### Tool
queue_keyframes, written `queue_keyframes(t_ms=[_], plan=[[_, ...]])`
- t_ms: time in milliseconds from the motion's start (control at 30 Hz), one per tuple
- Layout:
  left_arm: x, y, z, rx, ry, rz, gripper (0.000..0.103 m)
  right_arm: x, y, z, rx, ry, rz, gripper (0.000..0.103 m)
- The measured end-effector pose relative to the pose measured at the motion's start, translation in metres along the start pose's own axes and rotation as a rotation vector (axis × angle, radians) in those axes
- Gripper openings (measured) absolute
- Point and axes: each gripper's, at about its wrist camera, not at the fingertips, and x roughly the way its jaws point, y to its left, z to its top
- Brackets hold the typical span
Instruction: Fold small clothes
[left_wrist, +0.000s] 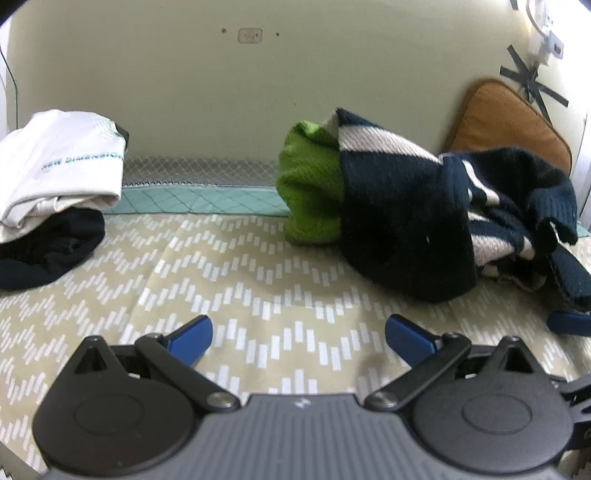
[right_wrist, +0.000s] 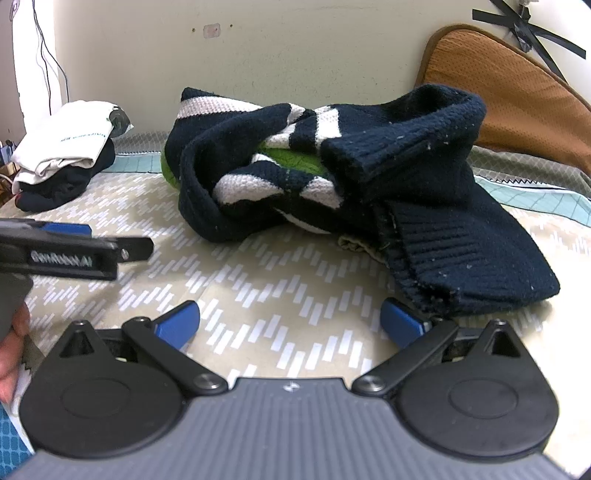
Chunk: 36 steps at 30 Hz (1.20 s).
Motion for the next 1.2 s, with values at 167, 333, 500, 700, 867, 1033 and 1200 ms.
queue_keyframes(t_ms=[167, 333, 500, 700, 867, 1033, 1200], plan=[[-0.006, 0.009, 0.011, 0.134, -0.083, 0.053, 0.103, 0.002, 0.005, 0.0, -0.015, 0.006, -0.014, 0.103], [0.007, 0.031, 0.022, 0.11, -0.093, 0.071, 0.103, 0.003, 0.004, 0.0, -0.011, 0.005, -0.018, 0.103], [0.016, 0.063, 0.024, -0.066, -0.03, -0.011, 0.103, -0.016, -0.006, 0.001, 0.012, -0.081, 0.036, 0.067], [0.018, 0.083, 0.028, -0.175, 0.002, -0.012, 0.103, -0.052, 0.009, 0.077, -0.101, -0.271, 0.116, 0.054], [0.016, 0.093, 0.031, -0.197, -0.029, 0.019, 0.103, -0.009, 0.05, 0.146, -0.217, -0.266, 0.133, 0.084], [0.024, 0.1, 0.034, -0.177, -0.009, 0.033, 0.102, 0.079, 0.075, 0.165, -0.281, -0.014, 0.072, 0.052], [0.022, 0.1, 0.034, -0.163, -0.025, 0.024, 0.097, 0.022, 0.028, 0.161, -0.16, -0.116, 0.055, 0.01]])
